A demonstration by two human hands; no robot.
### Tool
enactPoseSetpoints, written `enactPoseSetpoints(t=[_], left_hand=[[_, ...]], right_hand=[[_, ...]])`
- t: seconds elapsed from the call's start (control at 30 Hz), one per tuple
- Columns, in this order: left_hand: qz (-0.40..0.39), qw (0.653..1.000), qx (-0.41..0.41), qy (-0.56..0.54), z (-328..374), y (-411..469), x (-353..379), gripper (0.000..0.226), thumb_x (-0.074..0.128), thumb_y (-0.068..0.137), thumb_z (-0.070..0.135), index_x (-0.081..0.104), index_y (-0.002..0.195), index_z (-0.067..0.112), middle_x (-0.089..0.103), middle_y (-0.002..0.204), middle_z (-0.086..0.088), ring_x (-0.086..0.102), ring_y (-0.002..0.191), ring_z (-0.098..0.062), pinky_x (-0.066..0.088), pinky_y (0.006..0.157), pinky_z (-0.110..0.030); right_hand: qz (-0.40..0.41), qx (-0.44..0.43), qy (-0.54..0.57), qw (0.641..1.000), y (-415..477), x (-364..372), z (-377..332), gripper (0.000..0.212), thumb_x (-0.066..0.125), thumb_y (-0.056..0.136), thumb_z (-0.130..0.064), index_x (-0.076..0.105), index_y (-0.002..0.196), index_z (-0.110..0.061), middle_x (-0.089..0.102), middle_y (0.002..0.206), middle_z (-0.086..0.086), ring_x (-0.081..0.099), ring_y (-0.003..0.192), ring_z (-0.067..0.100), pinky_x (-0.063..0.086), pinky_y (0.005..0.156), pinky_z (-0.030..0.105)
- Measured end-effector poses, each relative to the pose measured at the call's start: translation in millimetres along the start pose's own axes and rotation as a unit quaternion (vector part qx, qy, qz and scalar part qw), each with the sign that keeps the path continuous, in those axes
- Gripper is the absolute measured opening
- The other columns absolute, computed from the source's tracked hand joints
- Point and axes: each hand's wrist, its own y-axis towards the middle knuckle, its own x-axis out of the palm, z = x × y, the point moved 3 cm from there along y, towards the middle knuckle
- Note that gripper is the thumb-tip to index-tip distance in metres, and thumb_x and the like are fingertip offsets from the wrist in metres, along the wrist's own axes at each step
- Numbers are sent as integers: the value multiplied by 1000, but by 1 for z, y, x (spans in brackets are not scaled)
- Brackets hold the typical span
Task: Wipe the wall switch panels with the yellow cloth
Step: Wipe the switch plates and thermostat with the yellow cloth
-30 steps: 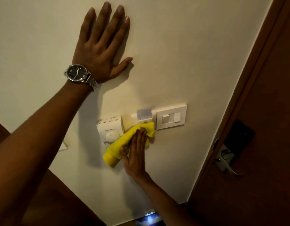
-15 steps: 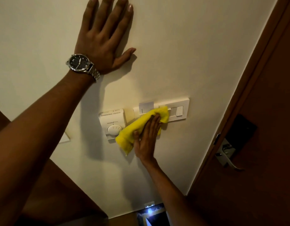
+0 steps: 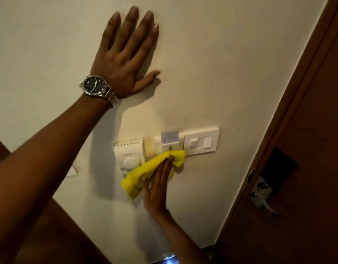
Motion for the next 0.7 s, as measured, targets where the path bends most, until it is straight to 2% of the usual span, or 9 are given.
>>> enactPoseSetpoints(t=[0.07,0.2,0.23,0.37,0.4,0.47,0.57,0.63,0.7], left_hand=[[8,1000,-4,9,-1,-1,0,83,34,110,65,23,168,8,29,172,-18,29,158,-43,27,128,-61],[14,1000,3,3,-1,-1,2,82,37,109,64,29,166,6,33,170,-19,31,157,-44,25,128,-60],[14,1000,7,2,0,1,1,82,37,109,64,30,166,6,33,170,-20,32,156,-44,25,128,-60],[15,1000,-5,-11,1,-1,1,81,39,109,63,31,166,6,33,170,-19,32,157,-43,27,128,-59],[17,1000,-8,-15,1,-1,1,81,41,109,62,32,166,6,33,170,-18,31,157,-42,27,128,-59],[20,999,-15,-19,0,-2,1,80,42,109,61,33,165,6,33,170,-17,31,158,-41,27,128,-59],[23,1000,-12,-13,1,-2,1,79,42,109,61,36,164,6,35,170,-17,32,158,-41,26,128,-58],[27,1000,-10,-13,0,0,1,78,43,109,61,36,164,6,35,170,-17,32,157,-41,27,128,-58],[28,999,-11,-14,0,-1,0,78,45,109,60,36,164,6,35,170,-17,32,157,-41,28,128,-58]], right_hand=[[-7,-5,-13,1000,2,-3,6,93,21,102,-69,3,155,5,-4,166,17,-2,157,29,11,121,59],[111,35,20,993,39,-21,-1,91,19,102,-70,1,157,1,-6,168,14,-2,158,29,9,126,52],[117,44,29,992,40,-20,-2,93,21,102,-70,-1,158,1,-8,169,13,-3,158,28,9,126,51],[-21,-19,-13,1000,1,-5,2,95,27,102,-68,-5,157,2,-14,167,13,-6,157,29,13,122,61],[-25,-51,-26,998,2,-7,7,91,28,103,-65,-9,158,-3,-17,168,10,-7,157,26,11,122,58],[23,-76,-32,996,25,-16,9,81,21,105,-64,-14,161,-17,-17,169,2,-9,157,22,6,123,49],[115,-26,-13,993,59,-23,-7,79,19,105,-64,-10,162,-17,-10,171,7,-6,158,29,-1,126,46],[96,-33,-31,994,50,-13,-11,83,20,104,-66,-13,161,-16,-12,170,8,-8,158,30,-2,126,47],[39,-67,-47,996,27,-8,-3,83,20,103,-68,-18,160,-21,-18,169,1,-12,157,23,2,124,49]])
